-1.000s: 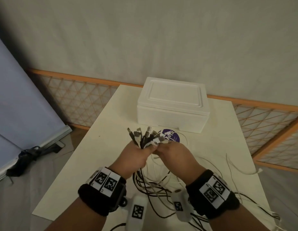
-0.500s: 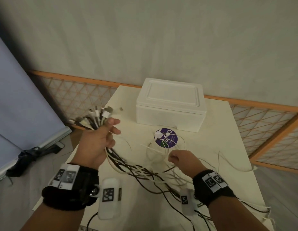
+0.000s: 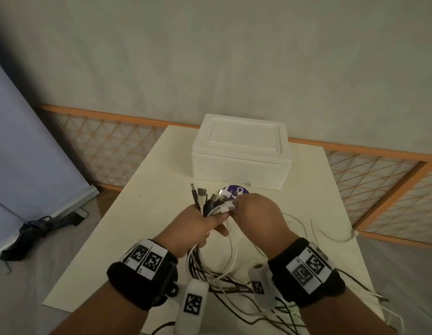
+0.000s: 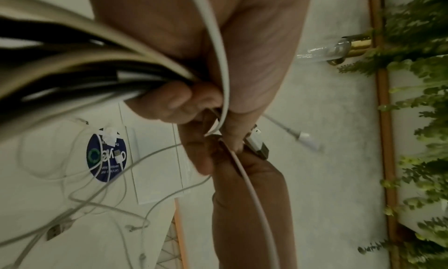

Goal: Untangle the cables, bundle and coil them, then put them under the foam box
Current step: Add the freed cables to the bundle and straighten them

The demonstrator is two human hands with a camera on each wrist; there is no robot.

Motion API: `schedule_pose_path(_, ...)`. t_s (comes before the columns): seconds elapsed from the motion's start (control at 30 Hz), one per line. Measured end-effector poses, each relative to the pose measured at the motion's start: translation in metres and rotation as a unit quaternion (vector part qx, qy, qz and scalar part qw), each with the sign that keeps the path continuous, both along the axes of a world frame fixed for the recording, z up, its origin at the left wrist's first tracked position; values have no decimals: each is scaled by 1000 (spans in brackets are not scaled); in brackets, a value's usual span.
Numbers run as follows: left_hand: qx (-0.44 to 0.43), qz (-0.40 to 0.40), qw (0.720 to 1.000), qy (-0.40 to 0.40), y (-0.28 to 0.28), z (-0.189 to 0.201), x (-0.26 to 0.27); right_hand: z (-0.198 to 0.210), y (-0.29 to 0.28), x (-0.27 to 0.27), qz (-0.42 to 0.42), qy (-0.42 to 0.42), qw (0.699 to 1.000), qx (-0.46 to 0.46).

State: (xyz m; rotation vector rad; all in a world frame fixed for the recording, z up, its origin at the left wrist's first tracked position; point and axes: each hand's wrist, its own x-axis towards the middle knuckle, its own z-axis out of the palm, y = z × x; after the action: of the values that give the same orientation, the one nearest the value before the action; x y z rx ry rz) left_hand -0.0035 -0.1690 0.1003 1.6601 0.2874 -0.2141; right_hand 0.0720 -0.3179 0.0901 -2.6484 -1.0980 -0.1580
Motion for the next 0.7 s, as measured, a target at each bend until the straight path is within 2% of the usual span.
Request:
schedule_pose_path(0.1, 60, 24, 998, 1, 2, 0, 7, 9, -4, -5, -17, 29, 998, 48)
schedule_pose_path(0.17, 83, 95, 992, 8, 13, -1, 15, 14, -7, -8, -15, 39, 997, 59)
schedule_pose_path(0.27, 44, 198, 979, 28, 48, -6, 24, 18, -32, 12, -84, 81, 992, 50)
schedule_pose_path(0.3, 15, 201, 979, 26, 57, -7, 24, 19, -41, 15, -100, 84, 991, 24)
schedule_pose_path(0.37, -26, 150, 988, 15, 58, -6, 23, 23, -40, 14, -100, 78, 992, -7)
schedule_pose_path(0.47, -25, 49, 998, 12, 31, -5, 19, 24, -3, 0, -69, 45, 996, -24)
schedule_pose_path(0.53, -24, 5, 1000, 18, 20, -10, 18, 24, 11, -3, -92, 54, 994, -12)
schedule_pose_path(0.6, -18, 16, 999, 21, 24, -14, 16, 26, 10, -1, -92, 94, 991, -7)
schedule_pose_path(0.7, -19, 99, 995, 23, 48, -20, 16, 35, -6, 1, -82, 146, 986, -4)
